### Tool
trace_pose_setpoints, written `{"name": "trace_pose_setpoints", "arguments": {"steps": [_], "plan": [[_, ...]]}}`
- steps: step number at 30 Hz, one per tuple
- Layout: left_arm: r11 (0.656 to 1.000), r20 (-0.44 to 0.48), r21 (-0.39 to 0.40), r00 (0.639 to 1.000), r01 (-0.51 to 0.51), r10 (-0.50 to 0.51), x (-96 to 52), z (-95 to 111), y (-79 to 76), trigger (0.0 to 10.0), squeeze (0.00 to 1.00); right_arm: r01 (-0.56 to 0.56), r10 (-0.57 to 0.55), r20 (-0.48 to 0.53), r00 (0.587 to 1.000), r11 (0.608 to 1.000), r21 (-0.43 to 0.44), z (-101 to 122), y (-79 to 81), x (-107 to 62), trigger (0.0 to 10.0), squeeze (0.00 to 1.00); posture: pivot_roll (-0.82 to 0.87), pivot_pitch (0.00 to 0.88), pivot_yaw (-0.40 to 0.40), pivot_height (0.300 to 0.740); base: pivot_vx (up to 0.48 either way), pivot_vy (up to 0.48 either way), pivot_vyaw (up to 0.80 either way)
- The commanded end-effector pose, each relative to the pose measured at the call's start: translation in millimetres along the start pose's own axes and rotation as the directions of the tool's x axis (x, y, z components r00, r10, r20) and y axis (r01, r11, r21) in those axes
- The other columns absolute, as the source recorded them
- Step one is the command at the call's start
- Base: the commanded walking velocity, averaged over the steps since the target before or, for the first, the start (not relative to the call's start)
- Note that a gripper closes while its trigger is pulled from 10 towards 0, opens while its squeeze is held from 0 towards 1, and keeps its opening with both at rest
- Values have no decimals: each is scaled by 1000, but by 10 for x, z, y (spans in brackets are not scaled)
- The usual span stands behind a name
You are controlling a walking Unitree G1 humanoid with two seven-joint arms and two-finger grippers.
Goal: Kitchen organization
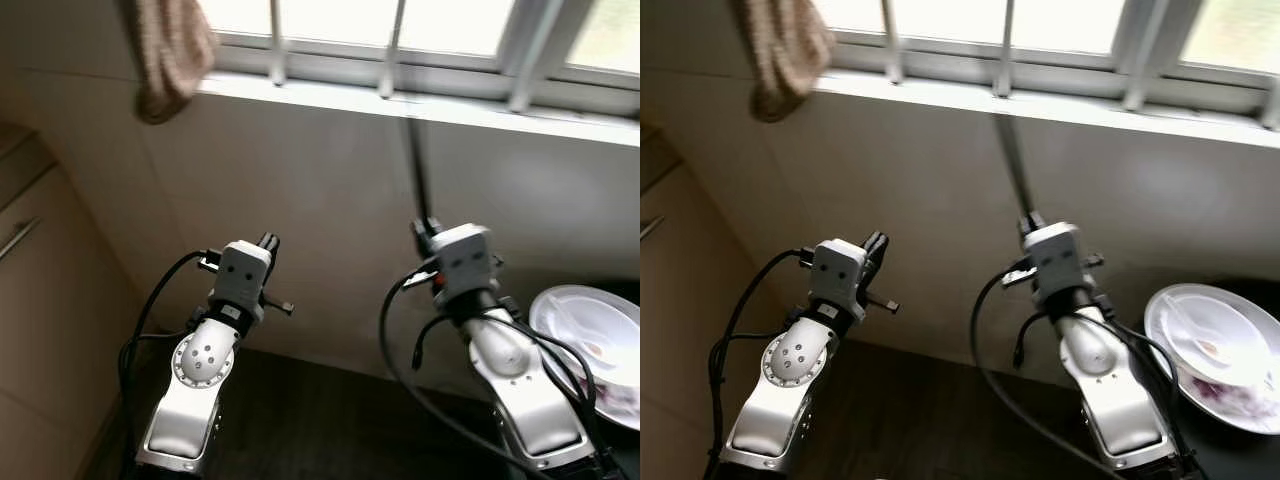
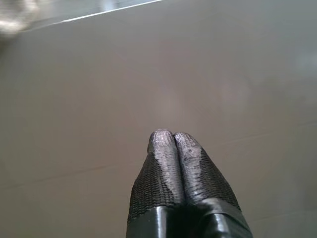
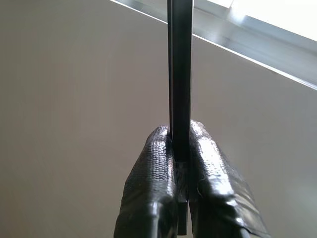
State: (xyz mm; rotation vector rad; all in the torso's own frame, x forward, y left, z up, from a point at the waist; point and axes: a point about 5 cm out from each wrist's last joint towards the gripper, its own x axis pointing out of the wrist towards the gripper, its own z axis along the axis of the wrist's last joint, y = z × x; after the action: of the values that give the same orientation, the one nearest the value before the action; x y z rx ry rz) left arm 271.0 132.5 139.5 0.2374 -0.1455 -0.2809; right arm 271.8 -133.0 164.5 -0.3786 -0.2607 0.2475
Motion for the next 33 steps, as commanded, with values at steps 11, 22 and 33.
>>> {"name": "trace_pose_setpoints", "arguments": {"steps": [11, 22, 33], "plan": [[1000, -6, -10, 1000, -17, 17, 39, 5, 34, 10000, 0, -52, 53, 4, 999, 991, -126, -66, 90, -55, 0, 0, 130, 0, -44, 740, 0, 0, 800], [1000, -14, -21, 1000, -6, 6, 52, 5, 28, 10000, 0, -32, 31, -7, 999, 993, -110, -101, 79, -46, 0, 0, 131, 0, -45, 740, 0, 341, 800], [1000, 28, -19, 1000, 0, 1, 47, 57, 22, 10000, 0, -7, 5, -13, 1000, 994, -113, -119, 52, -31, 0, 0, 132, 0, -47, 740, 0, 43, 800]]}}
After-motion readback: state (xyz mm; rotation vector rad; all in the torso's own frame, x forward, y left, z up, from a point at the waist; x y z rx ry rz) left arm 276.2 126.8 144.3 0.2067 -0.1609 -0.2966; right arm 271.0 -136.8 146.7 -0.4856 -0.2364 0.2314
